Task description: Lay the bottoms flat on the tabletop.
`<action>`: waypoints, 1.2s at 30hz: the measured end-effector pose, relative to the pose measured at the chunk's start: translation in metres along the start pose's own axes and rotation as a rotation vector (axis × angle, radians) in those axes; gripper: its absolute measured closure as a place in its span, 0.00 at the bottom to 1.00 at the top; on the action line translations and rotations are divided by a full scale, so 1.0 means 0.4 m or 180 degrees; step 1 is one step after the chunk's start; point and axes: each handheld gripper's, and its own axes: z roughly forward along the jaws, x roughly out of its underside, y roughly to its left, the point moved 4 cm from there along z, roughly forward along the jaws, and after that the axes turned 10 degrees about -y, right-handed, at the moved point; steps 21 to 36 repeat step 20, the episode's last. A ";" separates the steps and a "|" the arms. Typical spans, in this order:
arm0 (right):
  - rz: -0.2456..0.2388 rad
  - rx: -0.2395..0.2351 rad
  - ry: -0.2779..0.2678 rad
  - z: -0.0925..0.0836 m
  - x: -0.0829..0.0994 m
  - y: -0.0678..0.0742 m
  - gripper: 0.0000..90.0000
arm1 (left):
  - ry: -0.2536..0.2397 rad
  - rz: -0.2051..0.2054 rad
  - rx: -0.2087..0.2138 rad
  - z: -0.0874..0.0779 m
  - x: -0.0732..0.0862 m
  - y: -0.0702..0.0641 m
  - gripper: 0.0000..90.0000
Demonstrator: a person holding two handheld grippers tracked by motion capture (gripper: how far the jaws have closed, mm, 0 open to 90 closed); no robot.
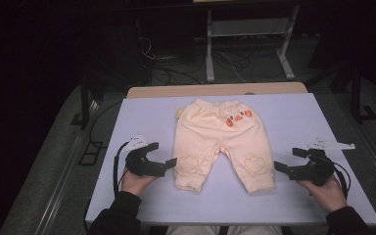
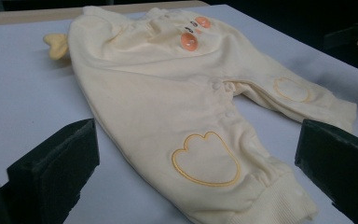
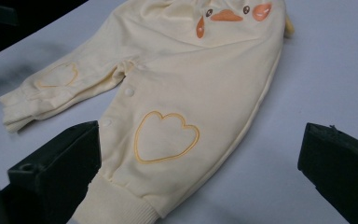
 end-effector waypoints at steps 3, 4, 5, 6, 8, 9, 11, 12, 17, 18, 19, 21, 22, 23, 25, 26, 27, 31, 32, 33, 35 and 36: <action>0.0021 -0.0024 -0.0041 -0.010 0.016 0.009 0.00 | -0.0073 0.0041 -0.0023 -0.014 0.012 -0.006 0.00; 0.0027 -0.0030 -0.0030 -0.014 0.021 0.012 0.00 | -0.0079 0.0043 -0.0026 -0.017 0.015 -0.007 0.00; 0.0004 -0.0038 -0.0025 -0.016 0.025 0.014 0.00 | -0.0082 0.0056 -0.0017 -0.021 0.019 -0.007 0.00; -0.0021 -0.0031 -0.0019 -0.019 0.029 0.018 0.00 | -0.0099 0.0051 -0.0016 -0.025 0.022 -0.008 0.00; -0.0088 -0.0029 -0.0025 -0.027 0.037 0.023 0.00 | -0.0126 0.0045 -0.0001 -0.032 0.027 -0.010 0.00; -0.0101 -0.0036 -0.0020 -0.030 0.041 0.025 0.00 | -0.0123 0.0052 0.0012 -0.036 0.029 -0.013 0.00; -0.0135 -0.0045 -0.0009 -0.035 0.049 0.026 0.00 | -0.0110 0.0070 0.0047 -0.043 0.033 -0.021 0.00; -0.0156 -0.0061 0.0000 -0.036 0.052 0.026 0.00 | -0.0098 0.0088 0.0060 -0.045 0.035 -0.025 0.00; -0.0261 -0.0050 0.0140 -0.034 0.063 0.024 0.00 | 0.0013 0.0179 0.0127 -0.056 0.049 -0.042 0.00; -0.0285 -0.0035 0.0172 -0.032 0.065 0.025 0.00 | 0.0028 0.0200 0.0129 -0.055 0.050 -0.044 0.00; -0.0279 -0.0039 0.0195 -0.032 0.067 0.026 0.00 | 0.0045 0.0222 0.0132 -0.052 0.050 -0.044 0.00; -0.0281 -0.0035 0.0196 -0.033 0.067 0.028 0.00 | 0.0060 0.0236 0.0136 -0.050 0.051 -0.045 0.00; -0.0281 -0.0035 0.0196 -0.033 0.067 0.028 0.00 | 0.0060 0.0236 0.0136 -0.050 0.051 -0.045 0.00; -0.0281 -0.0035 0.0196 -0.033 0.067 0.028 0.00 | 0.0060 0.0236 0.0136 -0.050 0.051 -0.045 0.00; -0.0281 -0.0035 0.0196 -0.033 0.067 0.028 0.00 | 0.0060 0.0236 0.0136 -0.050 0.051 -0.045 0.00; -0.0281 -0.0035 0.0196 -0.033 0.067 0.028 0.00 | 0.0060 0.0236 0.0136 -0.050 0.051 -0.045 0.00; -0.0281 -0.0035 0.0196 -0.033 0.067 0.028 0.00 | 0.0060 0.0236 0.0136 -0.050 0.051 -0.045 0.00; -0.0281 -0.0035 0.0196 -0.033 0.067 0.028 0.00 | 0.0060 0.0236 0.0136 -0.050 0.051 -0.045 0.00; -0.0281 -0.0035 0.0196 -0.033 0.067 0.028 0.00 | 0.0060 0.0236 0.0136 -0.050 0.051 -0.045 0.00; -0.0281 -0.0035 0.0196 -0.033 0.067 0.028 0.00 | 0.0060 0.0236 0.0136 -0.050 0.051 -0.045 0.00; -0.0281 -0.0035 0.0196 -0.033 0.067 0.028 0.00 | 0.0060 0.0236 0.0136 -0.050 0.051 -0.045 0.00; -0.0281 -0.0035 0.0196 -0.033 0.067 0.028 0.00 | 0.0060 0.0236 0.0136 -0.050 0.051 -0.045 0.00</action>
